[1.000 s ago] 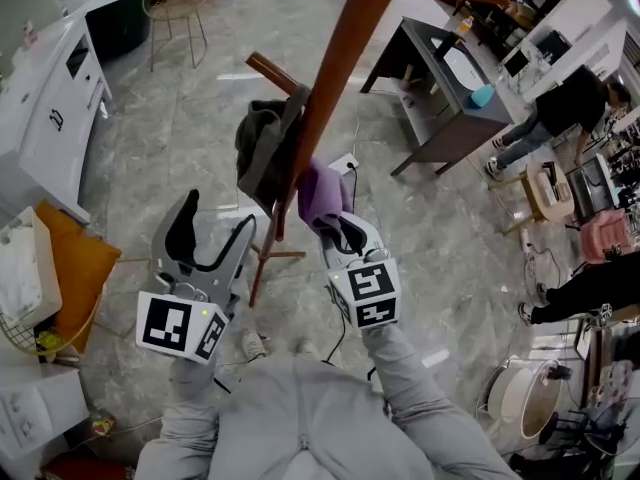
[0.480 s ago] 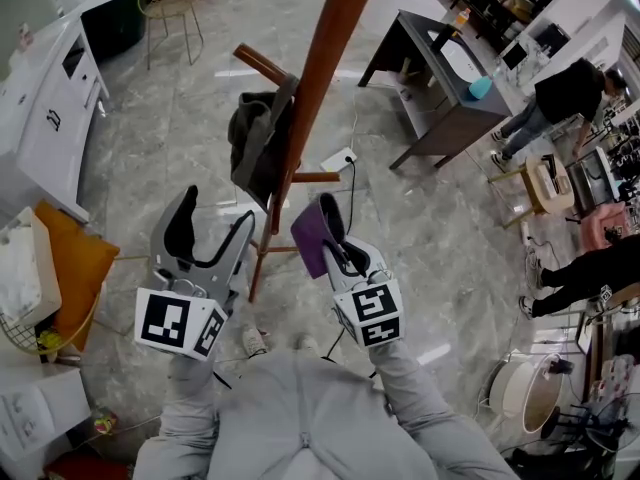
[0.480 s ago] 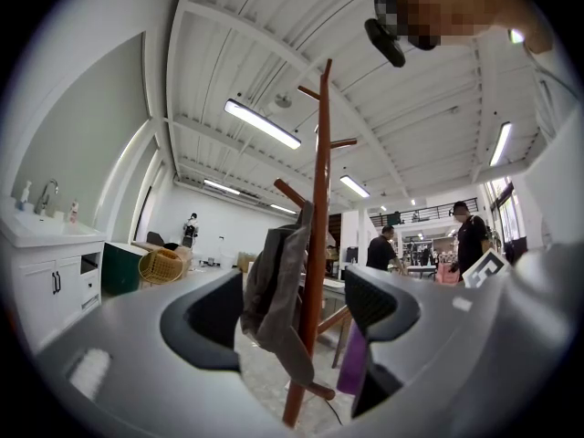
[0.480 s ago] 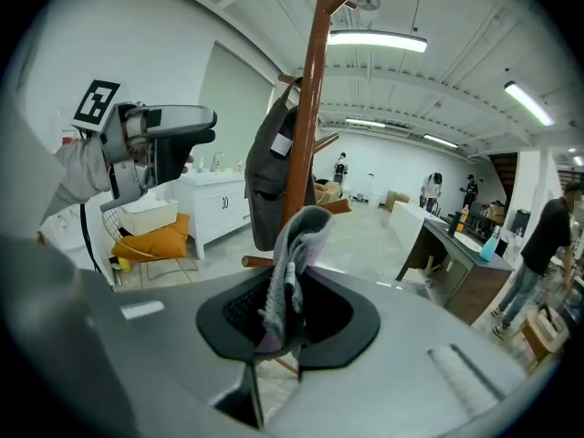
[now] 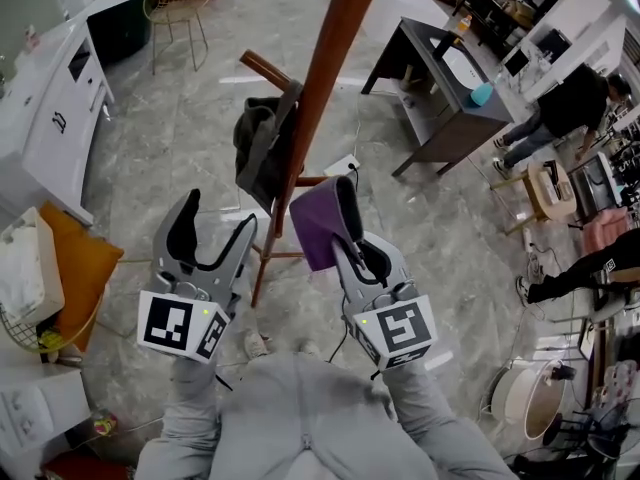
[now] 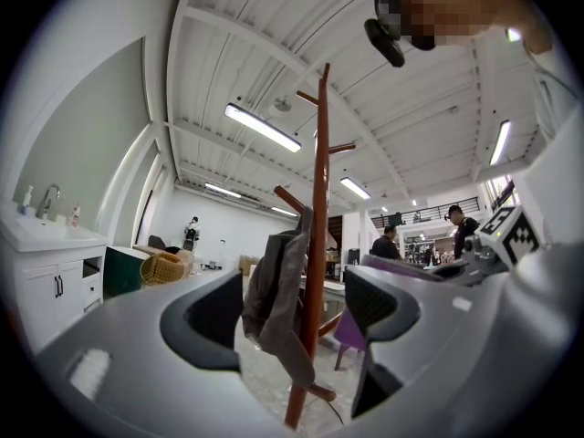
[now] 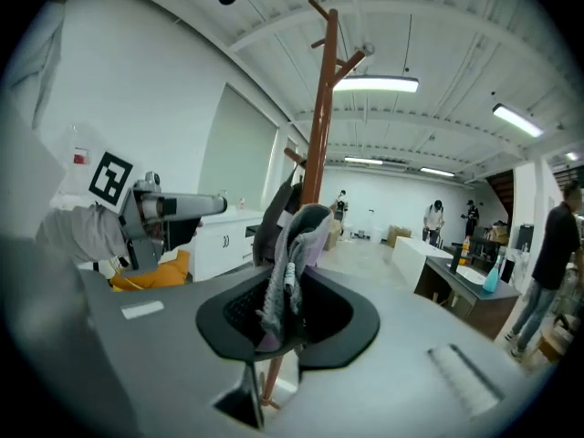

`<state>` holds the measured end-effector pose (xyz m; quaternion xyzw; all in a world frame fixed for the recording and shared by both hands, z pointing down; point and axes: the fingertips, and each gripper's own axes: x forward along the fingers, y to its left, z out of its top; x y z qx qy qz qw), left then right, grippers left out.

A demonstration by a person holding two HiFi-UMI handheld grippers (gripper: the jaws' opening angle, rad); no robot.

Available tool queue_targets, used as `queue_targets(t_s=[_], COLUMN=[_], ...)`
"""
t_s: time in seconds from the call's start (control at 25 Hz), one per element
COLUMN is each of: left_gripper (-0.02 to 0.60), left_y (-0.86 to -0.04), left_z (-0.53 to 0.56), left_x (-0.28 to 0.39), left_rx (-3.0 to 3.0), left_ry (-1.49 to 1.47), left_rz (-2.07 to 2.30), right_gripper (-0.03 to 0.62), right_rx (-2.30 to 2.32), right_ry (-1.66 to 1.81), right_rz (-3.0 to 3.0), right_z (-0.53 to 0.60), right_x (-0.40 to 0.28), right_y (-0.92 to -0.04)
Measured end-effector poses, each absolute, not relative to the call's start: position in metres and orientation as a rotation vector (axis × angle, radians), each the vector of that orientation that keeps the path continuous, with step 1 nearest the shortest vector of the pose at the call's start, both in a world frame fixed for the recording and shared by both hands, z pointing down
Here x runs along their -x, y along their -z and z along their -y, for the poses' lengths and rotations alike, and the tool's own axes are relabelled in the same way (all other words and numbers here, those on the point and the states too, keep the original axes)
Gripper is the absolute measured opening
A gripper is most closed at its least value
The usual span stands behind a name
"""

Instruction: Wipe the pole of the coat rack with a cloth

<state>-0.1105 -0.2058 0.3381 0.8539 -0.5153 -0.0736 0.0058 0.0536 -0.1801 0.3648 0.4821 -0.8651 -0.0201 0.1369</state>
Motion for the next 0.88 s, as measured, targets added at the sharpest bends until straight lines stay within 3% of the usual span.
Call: queue_targets(t_s=[0.24, 0.56, 0.88], left_gripper=[0.377, 0.377, 0.377], left_y=[-0.334, -0.333, -0.332], left_z=[0.203, 0.203, 0.203], left_x=[0.121, 0.129, 0.147], left_rx=[-2.664, -2.662, -2.638], left_ry=[0.245, 0.261, 0.274], left_rz=[1.643, 1.652, 1.691], right_gripper=[0.054, 0.054, 0.054], right_rx=[-1.423, -1.504, -1.729], right_ry=[0.306, 0.894, 1.237], right_rz=[2.624, 2.687, 2.354], right_z=[0.173, 0.178, 0.220], right_x=[-0.037, 0.002, 0.046], right_y=[-0.286, -0.155, -0.109])
